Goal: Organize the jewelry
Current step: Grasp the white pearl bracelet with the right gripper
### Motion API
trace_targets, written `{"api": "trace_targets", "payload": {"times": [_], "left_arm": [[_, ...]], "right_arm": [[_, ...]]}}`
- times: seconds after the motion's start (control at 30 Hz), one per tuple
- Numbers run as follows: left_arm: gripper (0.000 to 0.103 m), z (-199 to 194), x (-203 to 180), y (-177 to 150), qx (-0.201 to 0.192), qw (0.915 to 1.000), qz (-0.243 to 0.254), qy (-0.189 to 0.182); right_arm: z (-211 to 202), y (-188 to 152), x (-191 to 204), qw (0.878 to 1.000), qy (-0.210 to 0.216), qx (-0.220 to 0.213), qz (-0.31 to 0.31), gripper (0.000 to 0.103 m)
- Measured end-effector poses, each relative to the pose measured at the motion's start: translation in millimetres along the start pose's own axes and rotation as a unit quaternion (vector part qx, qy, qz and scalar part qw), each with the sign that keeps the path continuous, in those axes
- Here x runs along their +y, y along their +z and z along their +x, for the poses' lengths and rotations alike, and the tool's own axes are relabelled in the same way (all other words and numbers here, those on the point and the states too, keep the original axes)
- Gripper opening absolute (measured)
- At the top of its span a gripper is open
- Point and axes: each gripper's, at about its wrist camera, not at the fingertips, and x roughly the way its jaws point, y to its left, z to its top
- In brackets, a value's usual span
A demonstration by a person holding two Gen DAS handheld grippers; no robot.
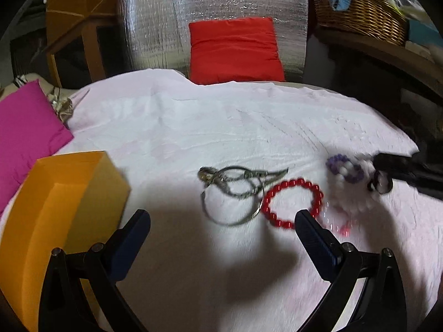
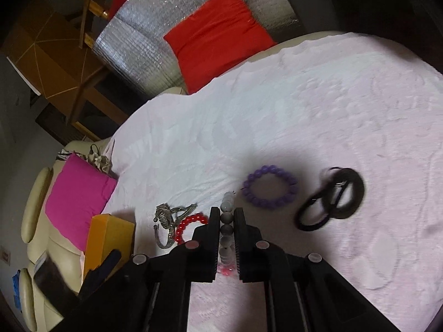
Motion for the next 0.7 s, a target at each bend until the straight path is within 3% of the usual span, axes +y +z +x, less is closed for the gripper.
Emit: {"api": "trace_targets", "payload": {"times": [0.07,0.1,0.17,0.2,0.23,0.27,0.33,0.43,0.7], "left_arm": [[0.101,8,1,5,0.006,0.9999,-0.009,-0.011],[0.095,12,1,6,0.01,0.9997,-0.014,-0.015],[0.071,21,0,6,0.024,0.9989,-0.019,-0.034],[0.052,28,-1,6,0.038,0.998,-0.019,-0.046],[0.04,33,-1,5,0.048,0.9973,-0.02,-0.053],[0.036,35,0,4,0.049,0.9965,-0.024,-0.064],[0.013,32,0,4,0.043,0.9958,-0.025,-0.077],[0.005,25,-1,3,0.041,0.9959,-0.012,-0.079],[0.002,-25,18,8,-0.001,0.9922,-0.031,-0.121]], "right_arm": [[-4,0,-5,1.0,0.001,-0.001,0.005,0.011],[-4,0,-5,1.0,0.001,-0.003,0.006,0.011],[-5,1,-6,1.0,0.0,-0.003,0.005,0.011],[-4,2,-6,1.0,0.0,-0.002,0.005,0.011],[-4,1,-6,1.0,0.0,-0.002,0.005,0.011],[-3,1,-5,1.0,0.0,-0.002,0.006,0.011],[-3,1,-3,1.0,0.0,-0.002,0.003,0.011],[-5,0,1,1.0,0.003,-0.004,-0.004,0.011],[-16,-6,32,0.999,0.034,-0.019,-0.024,0.011]]}}
